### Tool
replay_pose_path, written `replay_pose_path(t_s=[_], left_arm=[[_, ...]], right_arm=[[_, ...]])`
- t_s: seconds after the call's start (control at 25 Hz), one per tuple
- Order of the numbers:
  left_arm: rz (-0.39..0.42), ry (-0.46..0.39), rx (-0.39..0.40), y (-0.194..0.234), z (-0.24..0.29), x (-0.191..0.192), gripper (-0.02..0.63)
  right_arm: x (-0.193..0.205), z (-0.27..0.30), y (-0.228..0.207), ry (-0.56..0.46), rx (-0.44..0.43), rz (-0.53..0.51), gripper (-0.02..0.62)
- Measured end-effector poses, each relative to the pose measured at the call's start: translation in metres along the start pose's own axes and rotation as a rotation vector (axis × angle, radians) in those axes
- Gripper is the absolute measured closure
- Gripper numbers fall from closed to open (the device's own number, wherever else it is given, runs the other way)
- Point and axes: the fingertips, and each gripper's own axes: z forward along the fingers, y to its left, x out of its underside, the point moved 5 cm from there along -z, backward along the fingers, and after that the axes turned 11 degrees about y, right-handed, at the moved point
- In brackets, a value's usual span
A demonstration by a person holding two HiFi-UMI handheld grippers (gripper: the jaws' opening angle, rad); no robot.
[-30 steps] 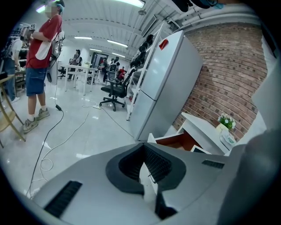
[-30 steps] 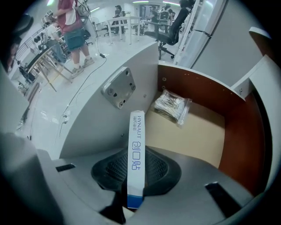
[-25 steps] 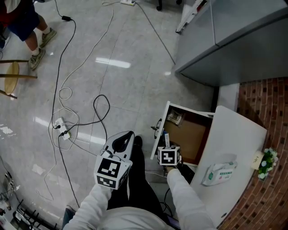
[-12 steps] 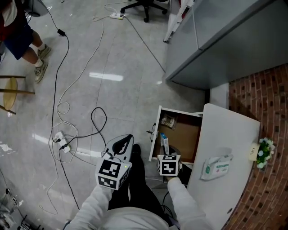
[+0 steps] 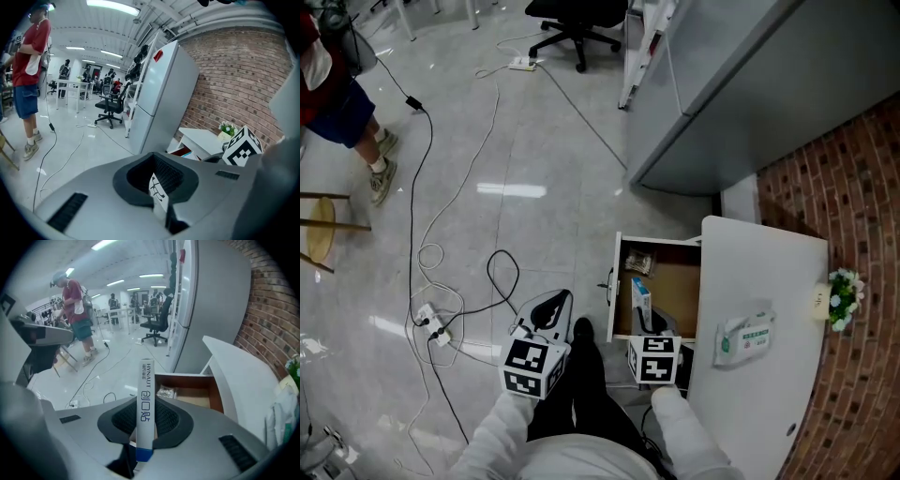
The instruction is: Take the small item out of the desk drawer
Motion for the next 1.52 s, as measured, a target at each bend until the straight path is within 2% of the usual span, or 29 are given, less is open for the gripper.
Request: replay_pose_path(t_s=[0.24,0.64,1.04,1.52], left_arm=[[0.039,-0.016,0.015,-0.01,-0.007,-0.008,0.589],[0.078,-0.051,0.013,-0.018,-0.024,-0.019,0.589],[0.132,-0.091,0.001,-0.027,-0.042,-0.027,0.589],[0.148,-0.126,-0.017,-0.026,-0.061,-0.04,0.589]], right_arm=[[-0.017,-0.039,0.002,-0.127,-0.03,0.046,0.503],[-0.04,-0.097,0.007,-0.313,-0.06,0.06,0.503],[-0.045,-0.141,0.012,-0.446,-0.098,0.07,0.503],[-0.047,-0.173,0.012,-0.56,-0.118,0.098,0.503]])
